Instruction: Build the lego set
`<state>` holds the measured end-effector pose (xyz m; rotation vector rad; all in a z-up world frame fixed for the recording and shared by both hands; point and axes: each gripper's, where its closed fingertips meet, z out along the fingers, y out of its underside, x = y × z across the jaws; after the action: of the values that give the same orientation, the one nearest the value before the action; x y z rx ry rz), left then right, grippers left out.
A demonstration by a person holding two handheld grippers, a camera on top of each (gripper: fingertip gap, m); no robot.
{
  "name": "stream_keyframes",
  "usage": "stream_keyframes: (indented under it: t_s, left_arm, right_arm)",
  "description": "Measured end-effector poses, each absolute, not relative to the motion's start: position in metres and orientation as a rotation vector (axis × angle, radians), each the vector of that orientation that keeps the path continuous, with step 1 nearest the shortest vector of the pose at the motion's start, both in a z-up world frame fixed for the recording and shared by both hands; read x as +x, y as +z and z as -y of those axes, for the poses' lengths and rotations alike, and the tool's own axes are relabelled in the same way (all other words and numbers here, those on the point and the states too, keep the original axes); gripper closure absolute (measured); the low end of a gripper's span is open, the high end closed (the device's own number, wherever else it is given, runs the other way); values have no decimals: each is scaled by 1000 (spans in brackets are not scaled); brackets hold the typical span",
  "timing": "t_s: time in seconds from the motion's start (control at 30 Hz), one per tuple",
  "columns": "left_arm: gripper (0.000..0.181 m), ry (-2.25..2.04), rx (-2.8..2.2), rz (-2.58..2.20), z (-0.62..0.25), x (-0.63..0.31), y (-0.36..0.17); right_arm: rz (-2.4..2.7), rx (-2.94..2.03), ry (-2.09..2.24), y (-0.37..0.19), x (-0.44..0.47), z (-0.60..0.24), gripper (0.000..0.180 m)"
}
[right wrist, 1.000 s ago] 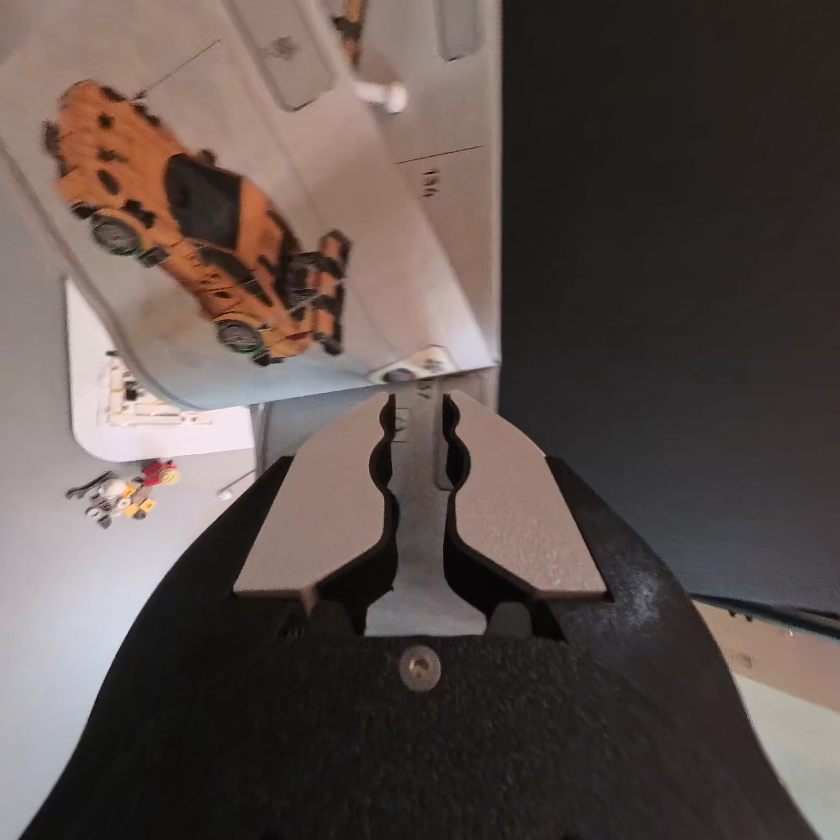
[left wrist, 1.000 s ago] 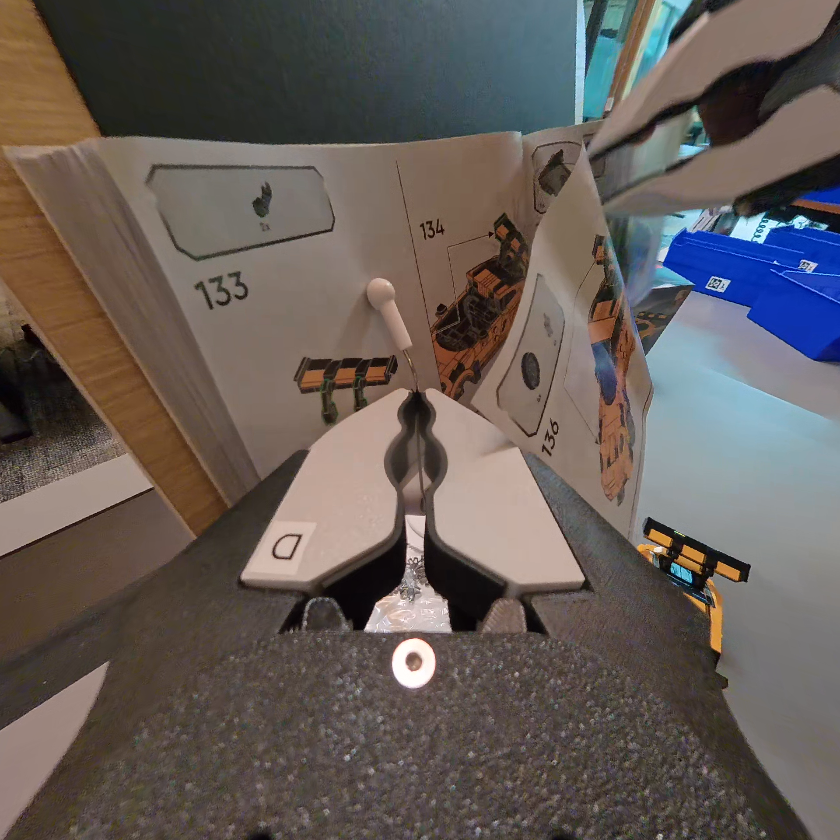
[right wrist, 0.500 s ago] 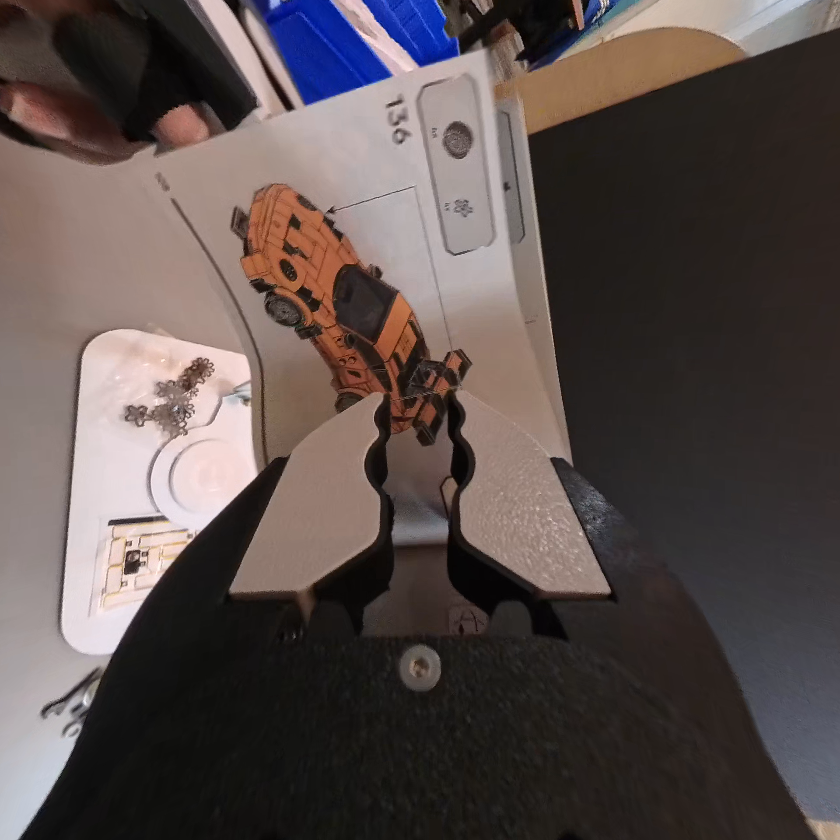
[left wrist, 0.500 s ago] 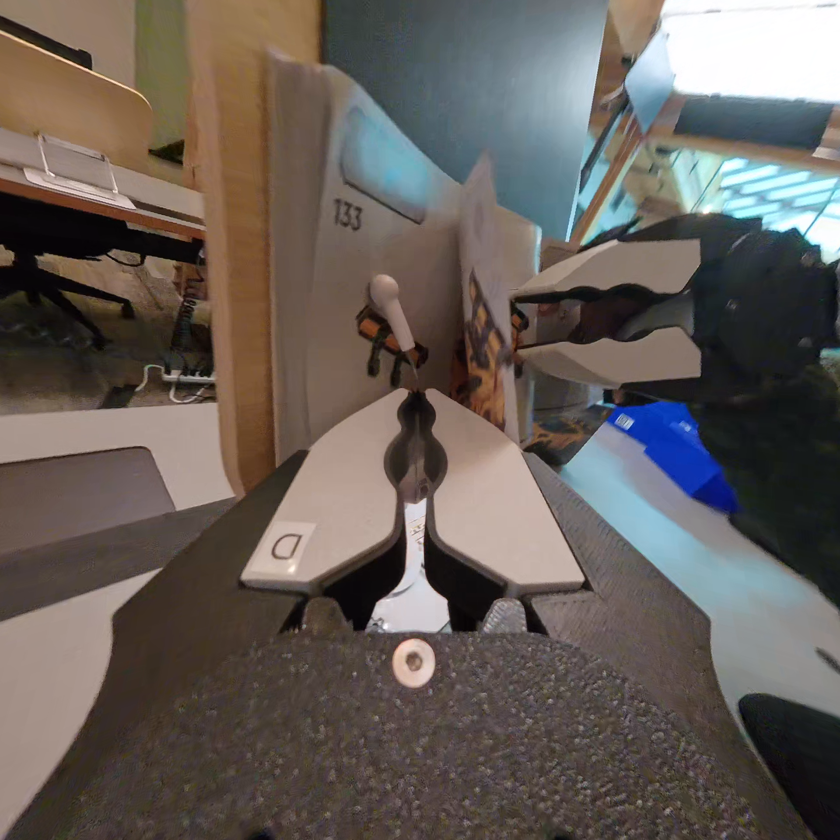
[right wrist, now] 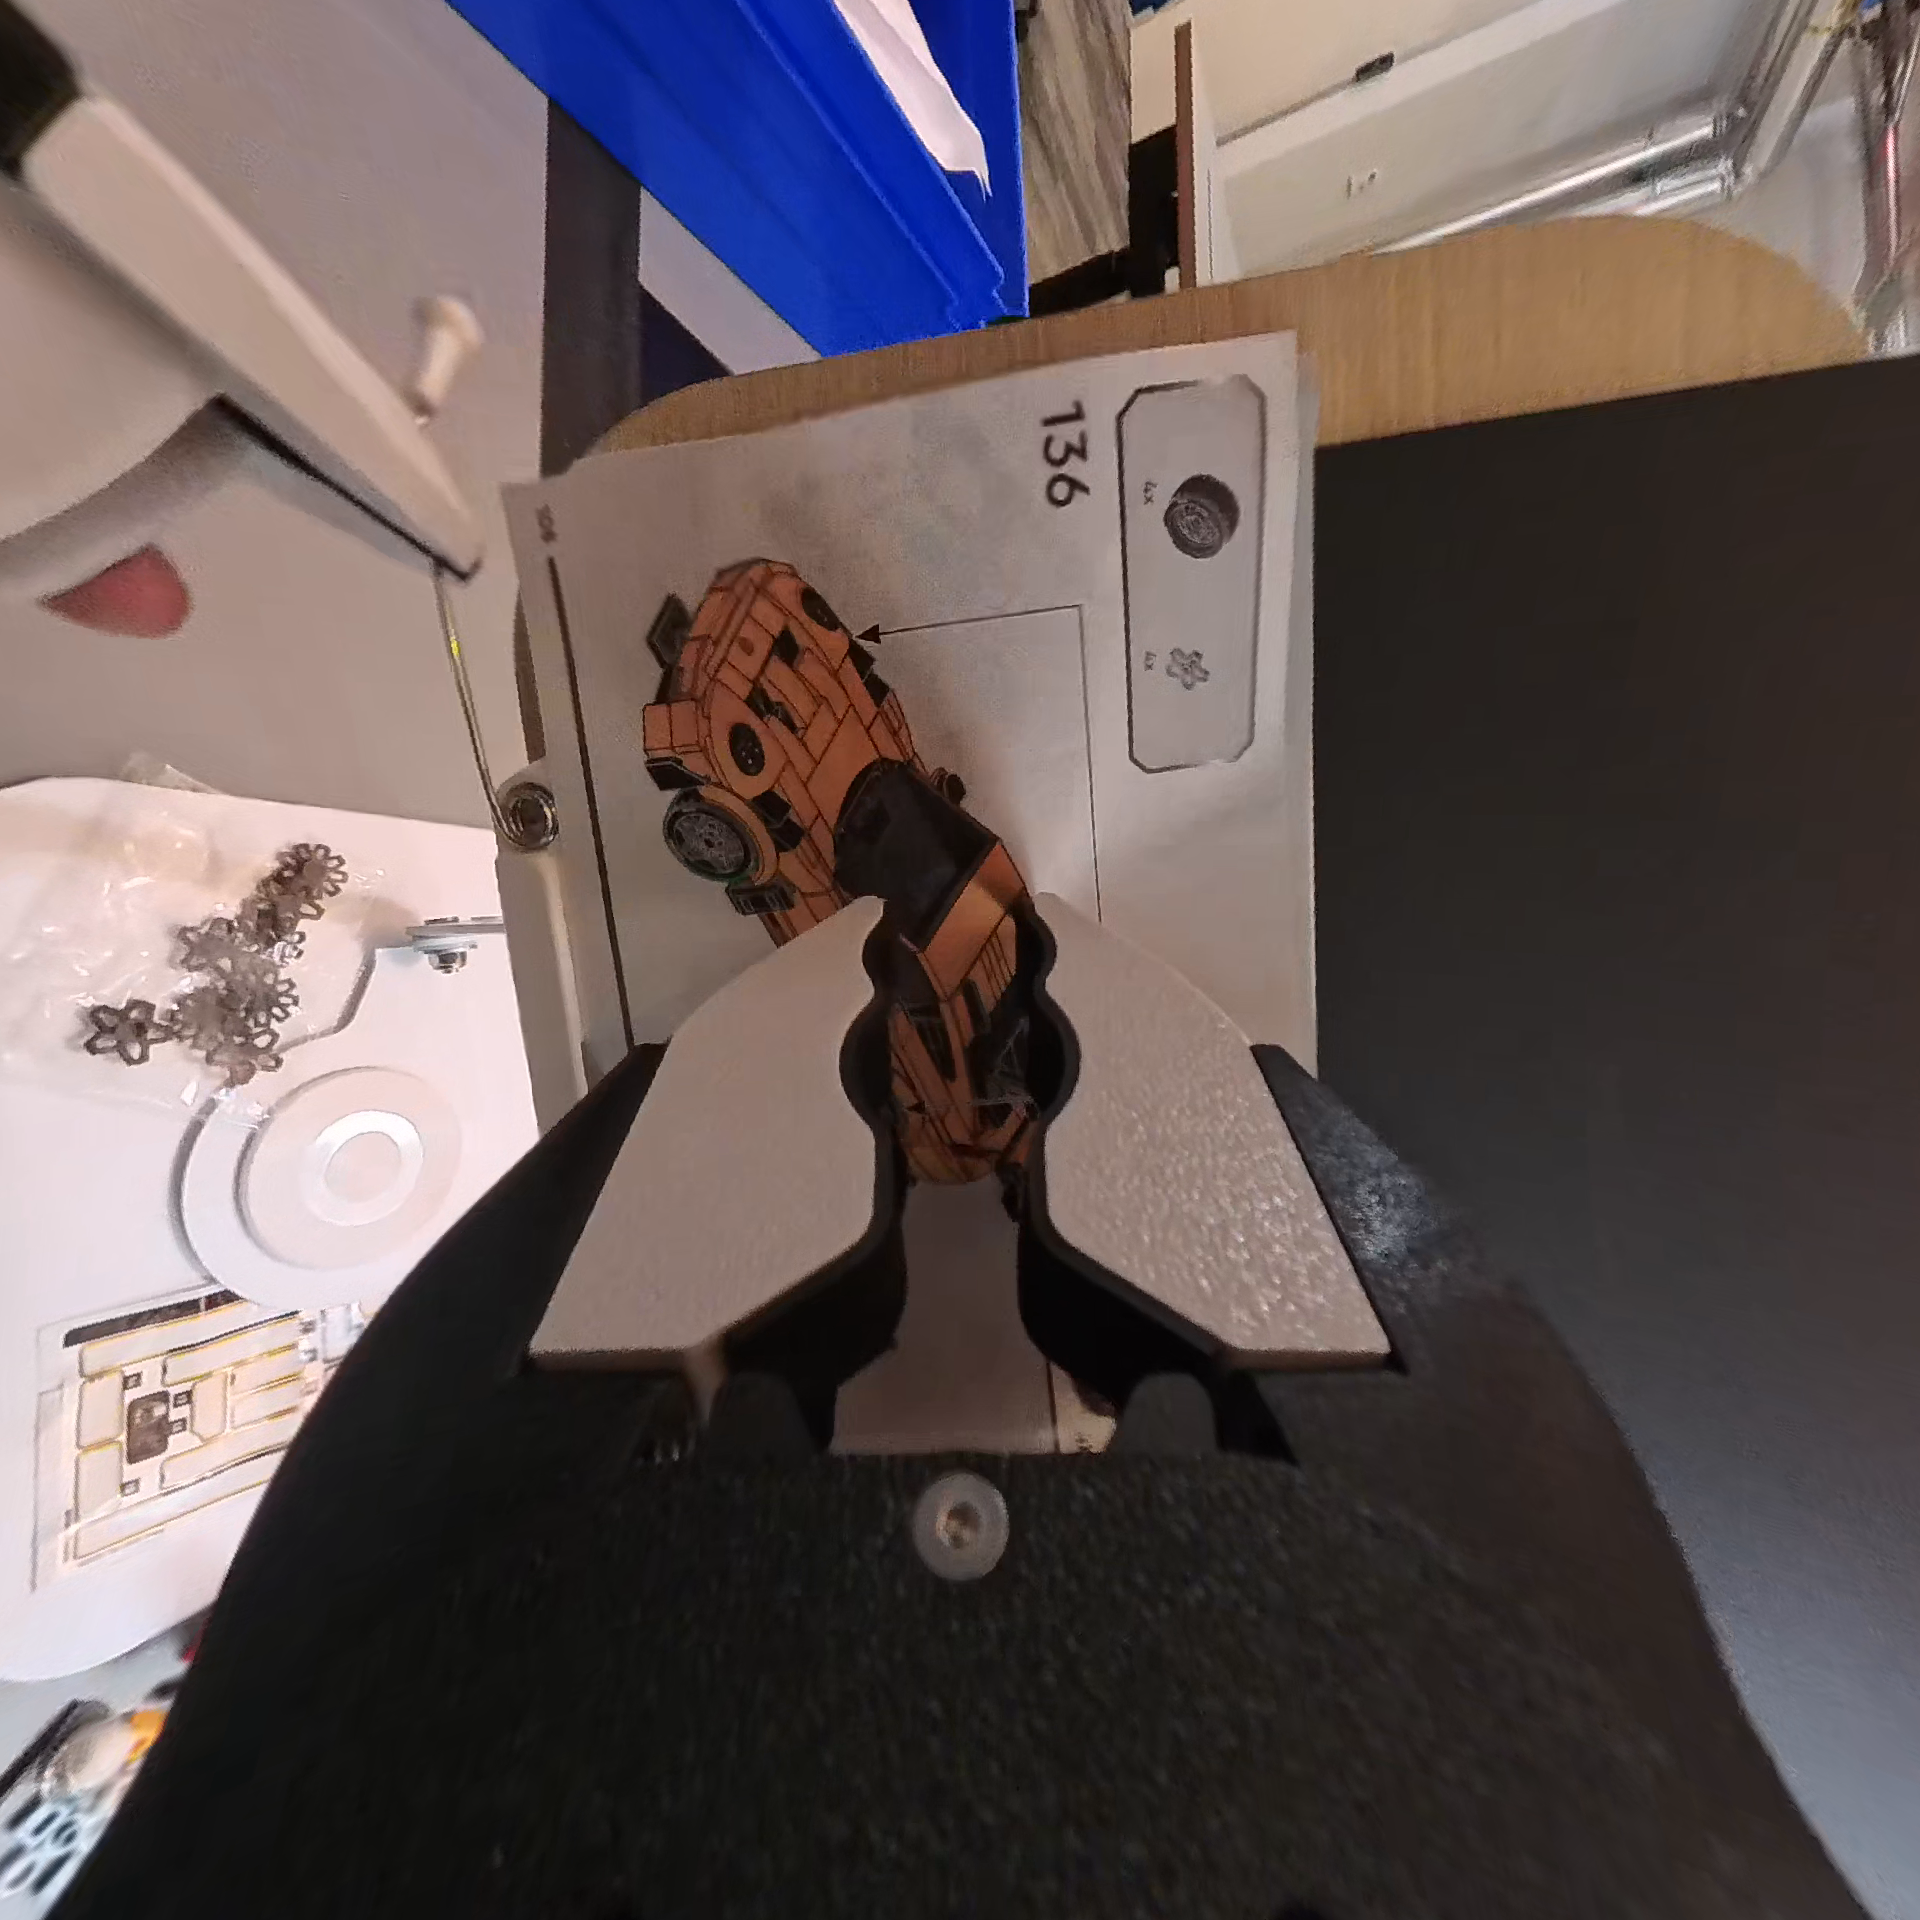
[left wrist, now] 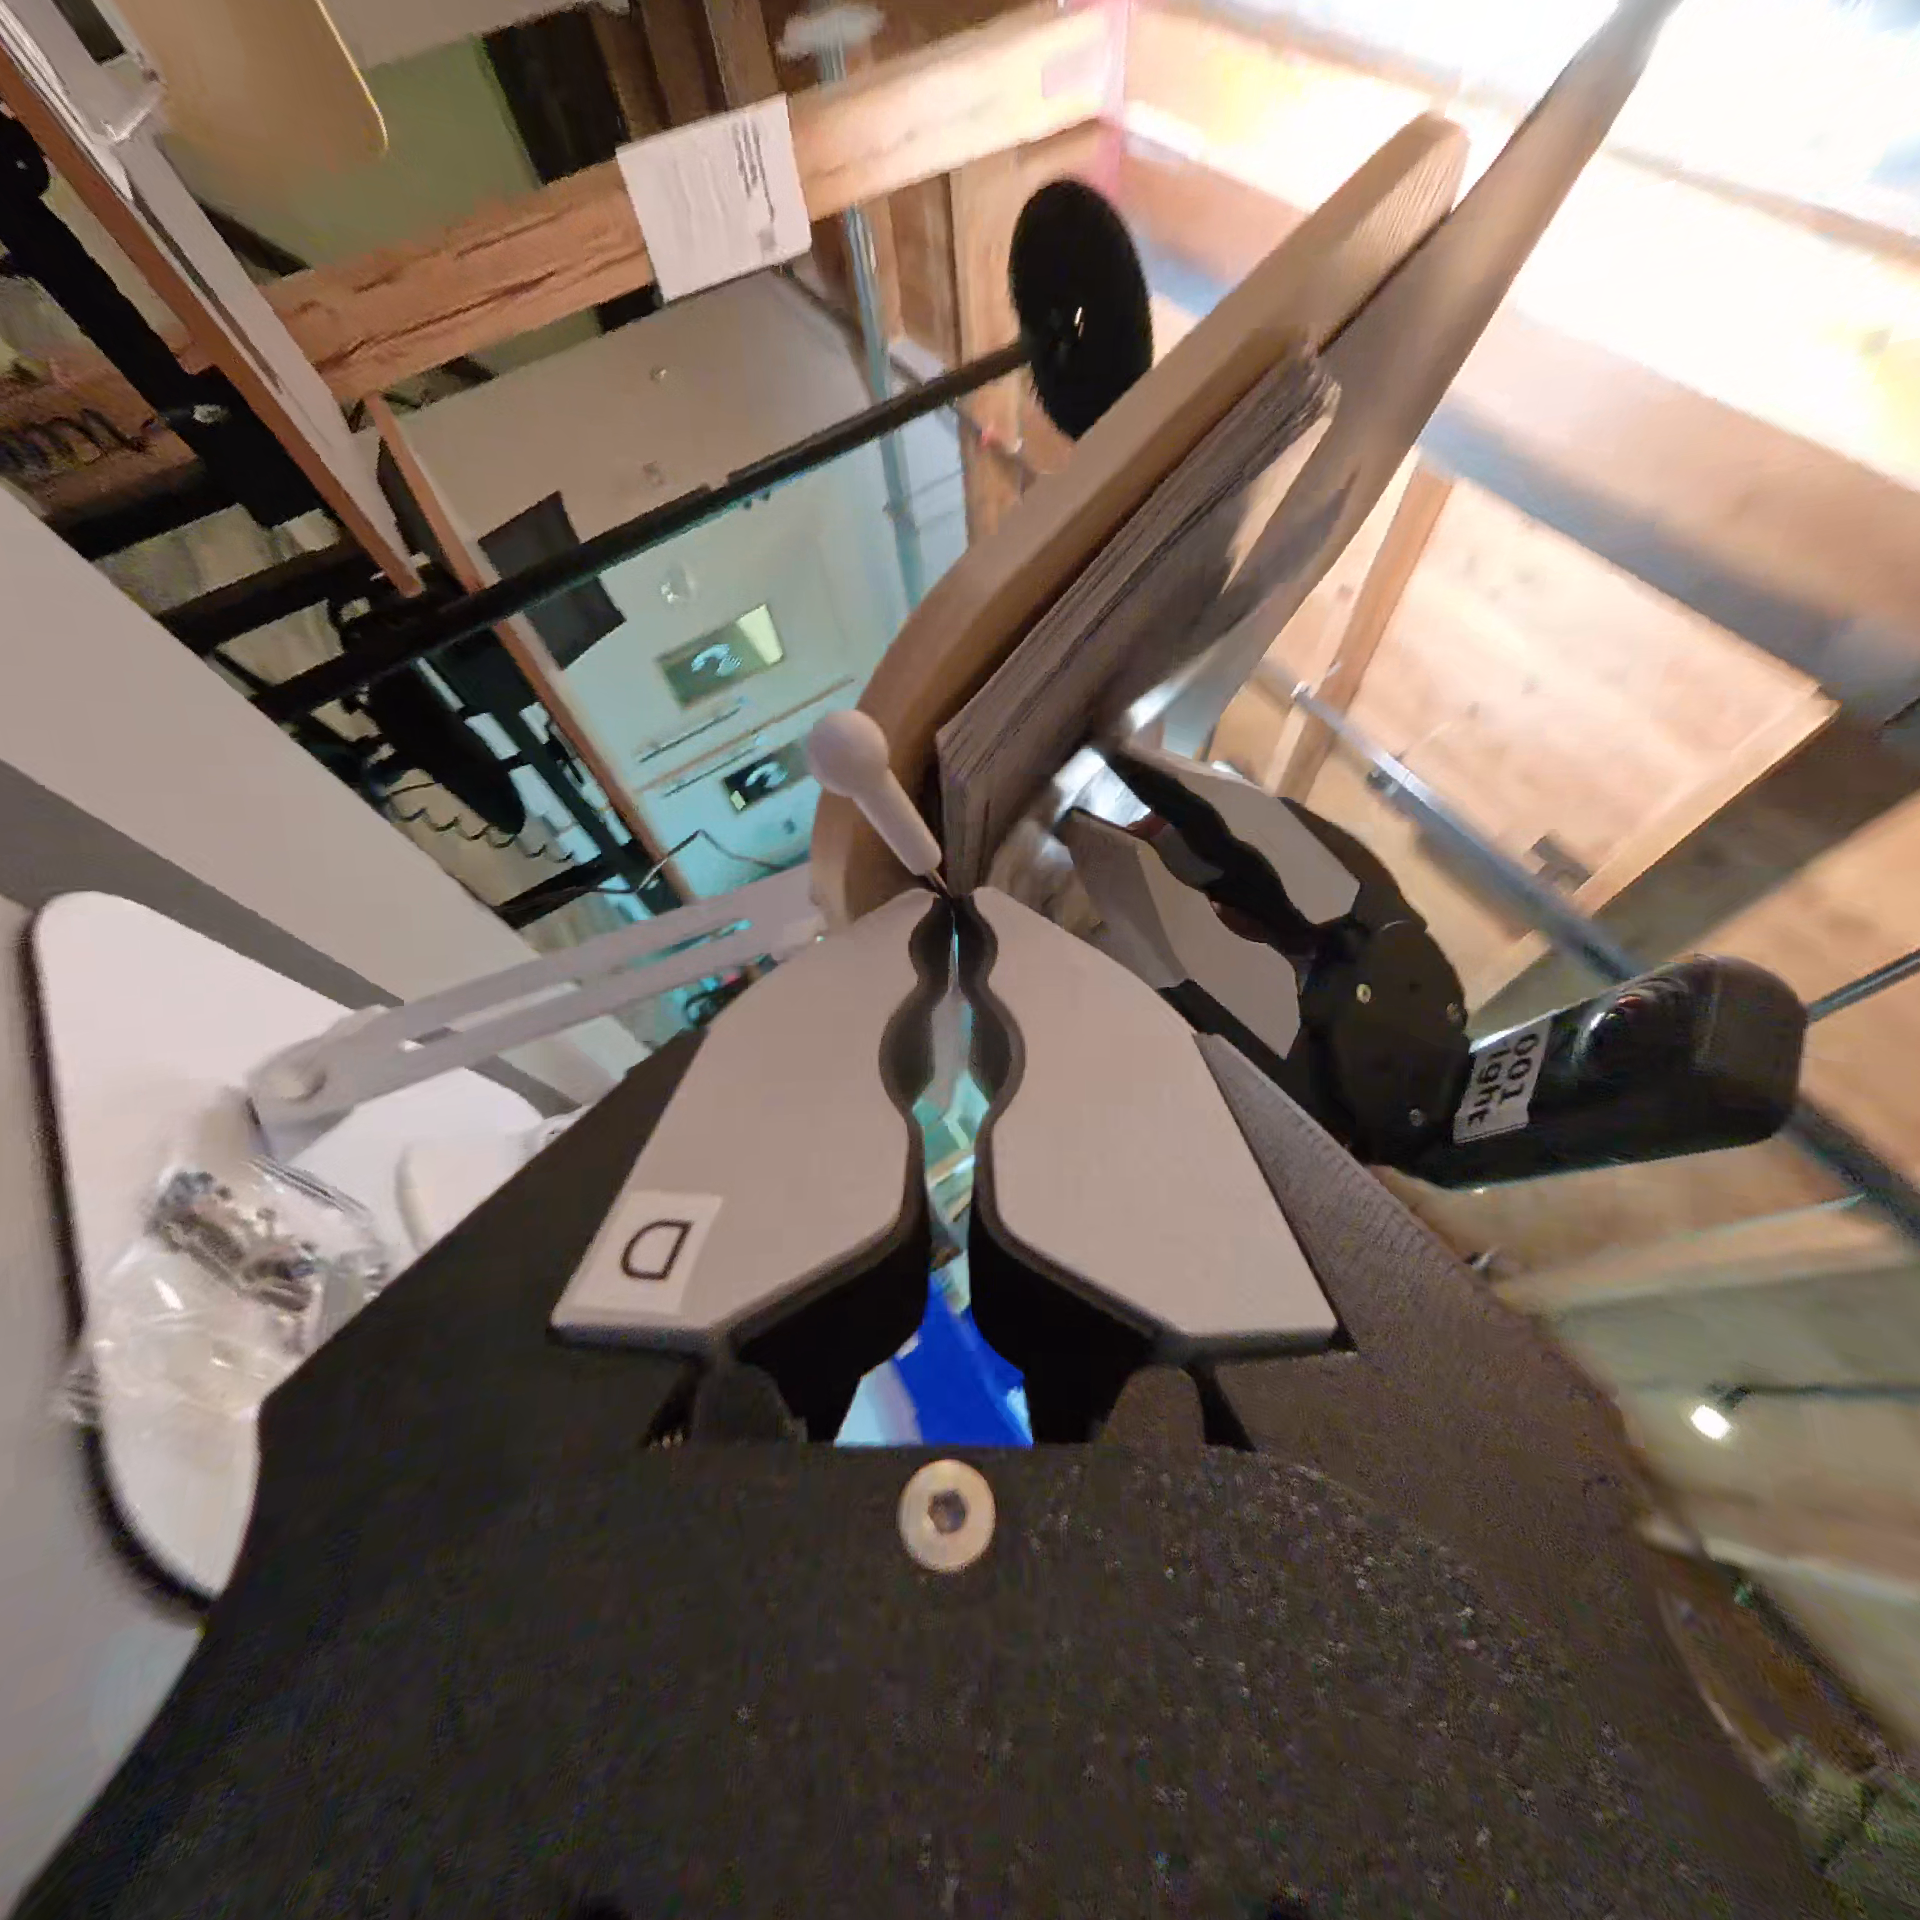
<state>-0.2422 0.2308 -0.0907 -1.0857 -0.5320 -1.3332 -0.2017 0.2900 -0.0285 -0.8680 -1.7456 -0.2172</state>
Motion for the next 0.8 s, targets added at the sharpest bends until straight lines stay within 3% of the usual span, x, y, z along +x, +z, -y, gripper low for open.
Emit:
stream_keyframes:
  t_s: [0.23,0.43,0.6,0.8]
  left_arm:
    - [180,-1071,-1064,589,-225,-240,-81]
    - [180,-368,-1477,-6,-242,-210,-44]
    - [180,-213,-1634,-219,-259,-204,-45]
    - [178,-24,-1695,-390,-262,-204,-47]
  right_arm:
    - [1668,-949,-167,-28,-209,-286,160]
    - [1651,-993,-15,-26,-221,-272,162]
    - [1595,-1056,199,-19,-212,-272,160]
    - [1445,-1107,340,5,-139,-294,164]
